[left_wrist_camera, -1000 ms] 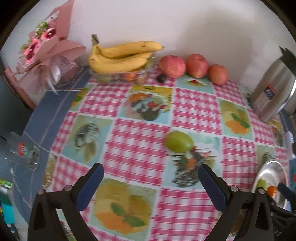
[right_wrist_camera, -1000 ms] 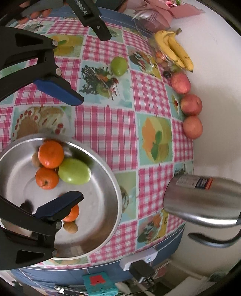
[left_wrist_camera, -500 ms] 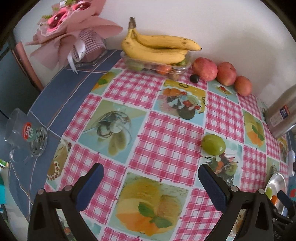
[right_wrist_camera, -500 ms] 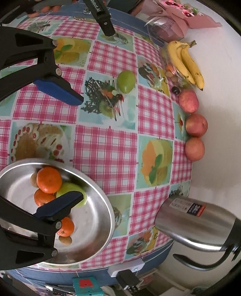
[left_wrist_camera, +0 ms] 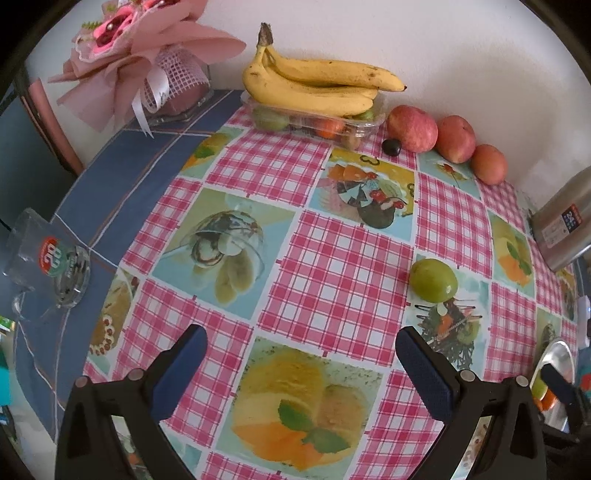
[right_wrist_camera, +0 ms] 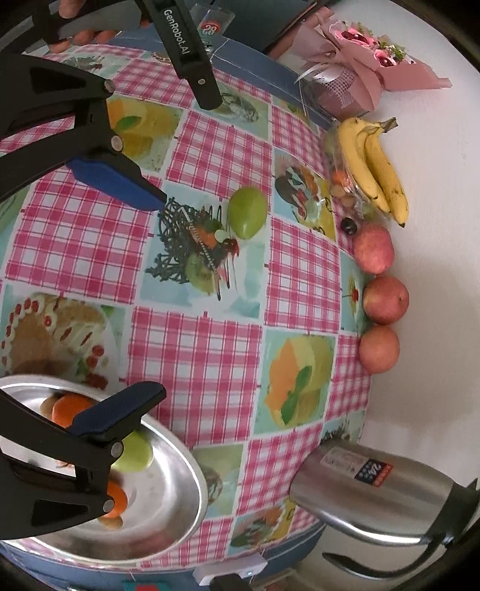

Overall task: Organize fruits
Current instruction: 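Withdraw both grippers from the bowl toward the green pear on the tablecloth, then grasp the green pear with the right gripper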

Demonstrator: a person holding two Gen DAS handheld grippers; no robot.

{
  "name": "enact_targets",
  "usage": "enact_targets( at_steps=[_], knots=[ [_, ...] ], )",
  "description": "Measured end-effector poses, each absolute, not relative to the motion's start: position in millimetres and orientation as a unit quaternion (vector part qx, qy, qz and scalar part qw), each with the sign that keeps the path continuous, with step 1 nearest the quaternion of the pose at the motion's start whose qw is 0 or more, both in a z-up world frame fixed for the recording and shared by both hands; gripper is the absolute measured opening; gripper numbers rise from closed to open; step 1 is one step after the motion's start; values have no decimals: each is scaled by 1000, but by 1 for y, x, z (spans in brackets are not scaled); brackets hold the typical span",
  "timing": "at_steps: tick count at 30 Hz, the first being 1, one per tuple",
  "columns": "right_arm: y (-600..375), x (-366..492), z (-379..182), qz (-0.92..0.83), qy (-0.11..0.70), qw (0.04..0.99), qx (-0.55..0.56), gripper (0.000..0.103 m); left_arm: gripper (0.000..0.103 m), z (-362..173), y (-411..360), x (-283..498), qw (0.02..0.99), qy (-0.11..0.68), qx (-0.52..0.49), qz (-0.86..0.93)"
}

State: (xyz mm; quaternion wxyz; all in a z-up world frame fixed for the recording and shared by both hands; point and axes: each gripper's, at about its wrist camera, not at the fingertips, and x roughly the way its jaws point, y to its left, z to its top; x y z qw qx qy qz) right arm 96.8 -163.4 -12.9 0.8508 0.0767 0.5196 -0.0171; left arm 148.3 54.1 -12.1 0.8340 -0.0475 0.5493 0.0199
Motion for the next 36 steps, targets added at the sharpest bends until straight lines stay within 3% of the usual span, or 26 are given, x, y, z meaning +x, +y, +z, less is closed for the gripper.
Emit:
enact_targets(
  at_steps=[36],
  knots=[
    [-108, 198, -71, 35, 524, 847, 82, 92, 102, -71, 96, 214, 809, 581, -72, -52]
  ],
)
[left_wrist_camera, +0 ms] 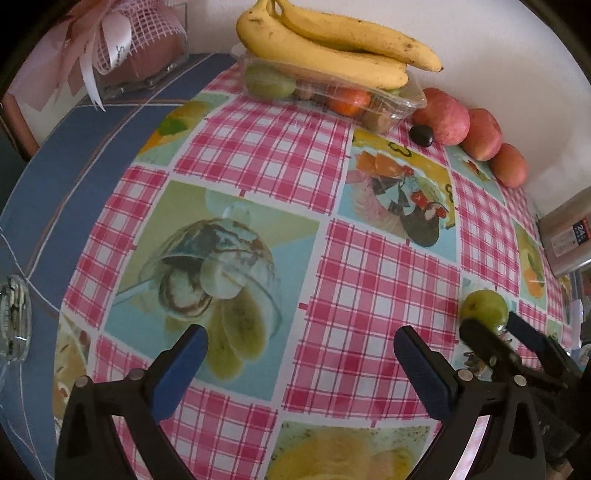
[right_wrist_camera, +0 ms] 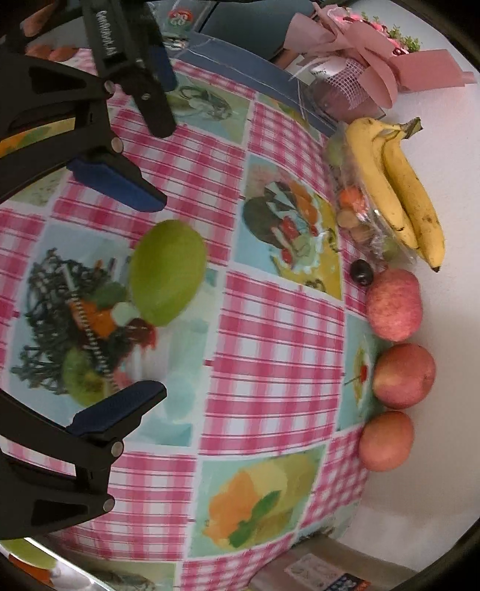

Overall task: Organize fruits
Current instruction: 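Grasp the green pear with the right gripper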

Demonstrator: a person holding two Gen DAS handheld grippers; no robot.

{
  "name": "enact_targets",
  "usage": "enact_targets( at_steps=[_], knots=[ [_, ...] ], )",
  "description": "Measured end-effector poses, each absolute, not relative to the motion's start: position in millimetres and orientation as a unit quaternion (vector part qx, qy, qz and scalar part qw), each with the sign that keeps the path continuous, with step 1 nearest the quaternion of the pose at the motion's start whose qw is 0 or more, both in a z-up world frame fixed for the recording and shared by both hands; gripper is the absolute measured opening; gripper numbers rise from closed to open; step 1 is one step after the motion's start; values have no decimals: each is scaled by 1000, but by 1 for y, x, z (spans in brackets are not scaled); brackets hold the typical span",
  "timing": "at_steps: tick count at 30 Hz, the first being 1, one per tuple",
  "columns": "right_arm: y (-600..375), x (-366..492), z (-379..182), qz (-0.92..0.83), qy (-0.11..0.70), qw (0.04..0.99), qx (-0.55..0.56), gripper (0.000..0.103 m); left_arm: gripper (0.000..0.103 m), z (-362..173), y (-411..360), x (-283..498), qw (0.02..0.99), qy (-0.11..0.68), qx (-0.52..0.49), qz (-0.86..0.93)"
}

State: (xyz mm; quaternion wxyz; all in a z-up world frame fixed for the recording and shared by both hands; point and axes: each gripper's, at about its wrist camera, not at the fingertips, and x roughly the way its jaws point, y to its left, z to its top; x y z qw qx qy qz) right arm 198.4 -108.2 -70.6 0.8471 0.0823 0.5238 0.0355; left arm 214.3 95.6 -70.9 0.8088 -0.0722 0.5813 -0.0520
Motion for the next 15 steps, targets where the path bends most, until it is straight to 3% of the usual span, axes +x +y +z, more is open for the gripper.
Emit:
enact_targets(
  at_steps=[5, 15],
  knots=[
    [-102, 206, -70, 37, 518, 852, 72, 77, 102, -73, 94, 218, 812, 578, -54, -54],
    [-95, 204, -69, 49, 514, 854, 63, 57, 102, -73, 85, 218, 811, 579, -34, -75]
  ],
)
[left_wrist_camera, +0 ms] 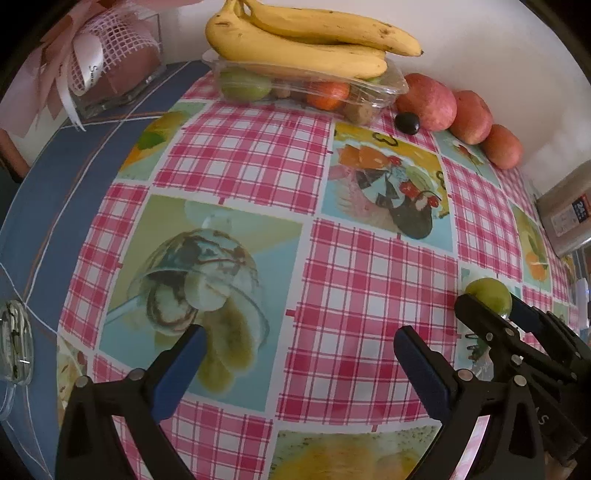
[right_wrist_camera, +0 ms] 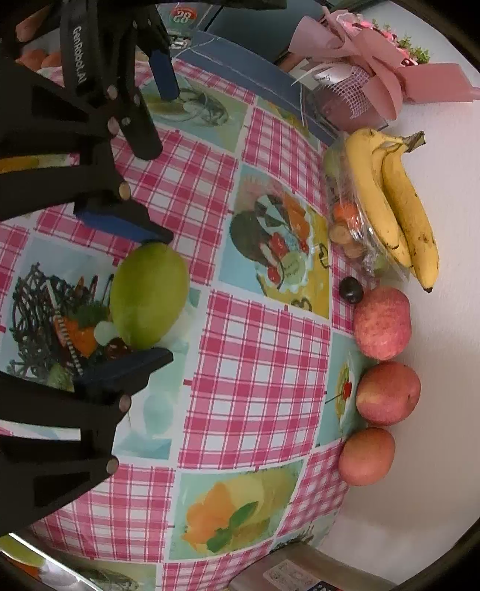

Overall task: Organize fruits
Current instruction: 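Grasp the green pear with the right gripper, then grasp the dark plum by the apples with the left gripper while the right holds the pear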

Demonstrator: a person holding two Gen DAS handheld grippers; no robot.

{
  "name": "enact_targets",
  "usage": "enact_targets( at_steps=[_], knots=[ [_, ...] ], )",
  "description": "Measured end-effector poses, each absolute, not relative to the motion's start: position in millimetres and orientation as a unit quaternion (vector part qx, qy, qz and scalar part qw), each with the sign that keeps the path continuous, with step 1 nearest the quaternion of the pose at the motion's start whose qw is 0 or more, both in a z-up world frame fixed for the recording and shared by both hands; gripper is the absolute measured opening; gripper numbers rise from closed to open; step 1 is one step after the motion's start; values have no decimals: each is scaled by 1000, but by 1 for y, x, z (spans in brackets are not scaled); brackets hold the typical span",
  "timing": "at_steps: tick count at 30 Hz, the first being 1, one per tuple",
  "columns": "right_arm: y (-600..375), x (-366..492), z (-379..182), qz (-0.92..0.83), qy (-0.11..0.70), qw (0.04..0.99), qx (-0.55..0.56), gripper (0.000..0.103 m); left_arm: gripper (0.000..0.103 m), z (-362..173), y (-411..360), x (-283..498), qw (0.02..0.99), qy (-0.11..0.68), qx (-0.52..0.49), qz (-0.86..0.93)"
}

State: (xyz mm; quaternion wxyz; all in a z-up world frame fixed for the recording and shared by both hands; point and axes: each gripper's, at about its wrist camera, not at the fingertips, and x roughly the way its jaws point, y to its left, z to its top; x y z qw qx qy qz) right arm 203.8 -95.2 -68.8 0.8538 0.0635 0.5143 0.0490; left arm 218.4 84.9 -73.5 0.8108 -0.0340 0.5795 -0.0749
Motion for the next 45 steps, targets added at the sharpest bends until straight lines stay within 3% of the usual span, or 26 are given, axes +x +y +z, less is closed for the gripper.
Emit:
enact_targets(
  at_steps=[12, 23, 34, 39, 45],
  knots=[
    [-105, 200, -65, 60, 508, 856, 80, 57, 102, -74, 69, 226, 810, 580, -19, -84],
    [-161, 202, -42, 32, 484, 870, 90, 57, 101, -62, 8, 267, 812, 570, 26, -125],
    [-249, 214, -21, -15, 474, 876, 88, 57, 85, -47, -71, 339, 821, 540, 52, -179],
    [-267, 215, -22, -16, 473, 876, 93, 57, 66, -52, -104, 382, 825, 535, 52, -176],
    [-279, 215, -18, -14, 472, 877, 91, 57, 53, -56, -122, 415, 836, 523, 58, -156]
  ],
)
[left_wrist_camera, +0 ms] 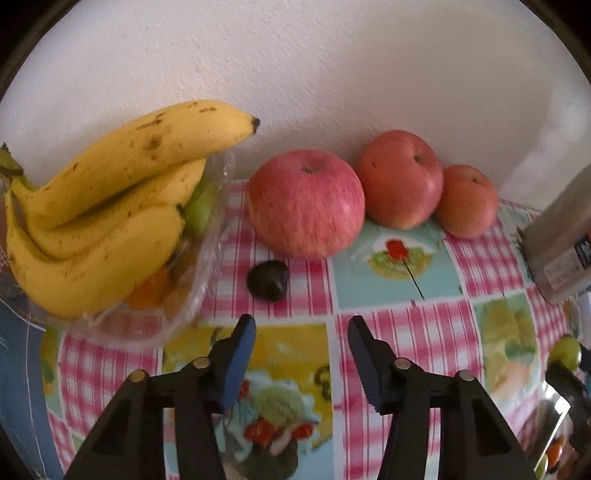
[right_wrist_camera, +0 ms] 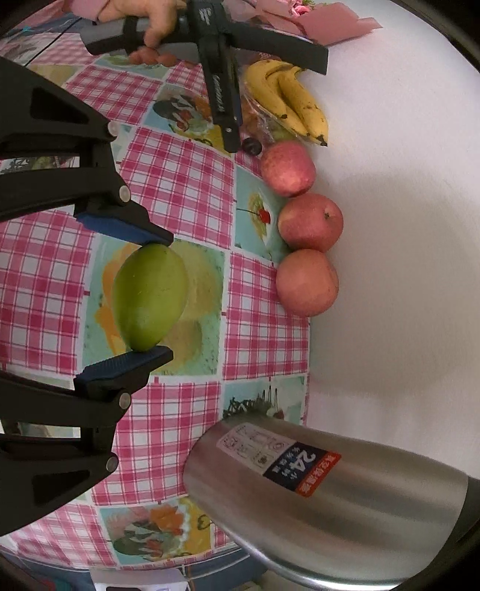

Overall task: Organize fruits
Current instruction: 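Grasp the dark plum by the apples with the left gripper while the right holds the pear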

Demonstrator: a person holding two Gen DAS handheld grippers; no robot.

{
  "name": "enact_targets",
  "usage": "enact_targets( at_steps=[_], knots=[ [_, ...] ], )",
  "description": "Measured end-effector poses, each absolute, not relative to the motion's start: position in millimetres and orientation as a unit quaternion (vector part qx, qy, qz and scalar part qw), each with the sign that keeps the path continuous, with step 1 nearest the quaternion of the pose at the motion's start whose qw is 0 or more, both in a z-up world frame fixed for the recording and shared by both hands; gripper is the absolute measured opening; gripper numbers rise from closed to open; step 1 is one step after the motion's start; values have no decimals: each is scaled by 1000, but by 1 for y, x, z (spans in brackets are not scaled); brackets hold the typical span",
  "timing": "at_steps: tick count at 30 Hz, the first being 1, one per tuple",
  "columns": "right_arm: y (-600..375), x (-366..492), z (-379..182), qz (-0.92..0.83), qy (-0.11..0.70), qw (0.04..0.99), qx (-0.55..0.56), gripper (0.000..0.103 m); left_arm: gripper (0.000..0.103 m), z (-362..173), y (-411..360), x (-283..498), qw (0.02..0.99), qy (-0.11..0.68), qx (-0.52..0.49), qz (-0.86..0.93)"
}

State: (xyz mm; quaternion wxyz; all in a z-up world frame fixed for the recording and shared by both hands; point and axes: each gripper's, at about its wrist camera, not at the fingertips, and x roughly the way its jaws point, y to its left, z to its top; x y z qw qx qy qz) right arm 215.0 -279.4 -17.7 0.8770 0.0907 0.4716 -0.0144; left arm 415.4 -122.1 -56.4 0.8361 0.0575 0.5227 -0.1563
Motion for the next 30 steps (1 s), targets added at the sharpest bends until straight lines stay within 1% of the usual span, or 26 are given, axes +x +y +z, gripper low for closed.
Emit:
enact_targets(
  at_steps=[3, 6, 11, 14, 18, 24, 26, 30],
  knots=[
    [-281, 214, -15, -10, 468, 879, 94, 57, 50, -54, -123, 429, 839, 521, 58, -145],
    [-280, 215, -14, -8, 466, 880, 91, 57, 43, -59, -124, 442, 842, 519, 60, -133],
    [-279, 214, -15, -3, 466, 881, 87, 57, 41, -61, -131, 452, 848, 511, 73, -116],
    [-276, 215, -17, 2, 465, 881, 85, 57, 40, -62, -139, 455, 858, 500, 63, -98],
    [-274, 214, -20, 5, 466, 881, 85, 57, 30, -64, -140, 461, 866, 491, 62, -76],
    [-277, 213, -22, 5, 466, 880, 90, 57, 29, -64, -140, 469, 873, 481, 42, -65],
    [-278, 213, -22, 5, 466, 880, 91, 57, 29, -70, -141, 470, 872, 484, 21, -70],
    [-279, 213, -22, 3, 464, 881, 93, 57, 29, -75, -144, 467, 876, 477, 32, -59]
  ],
)
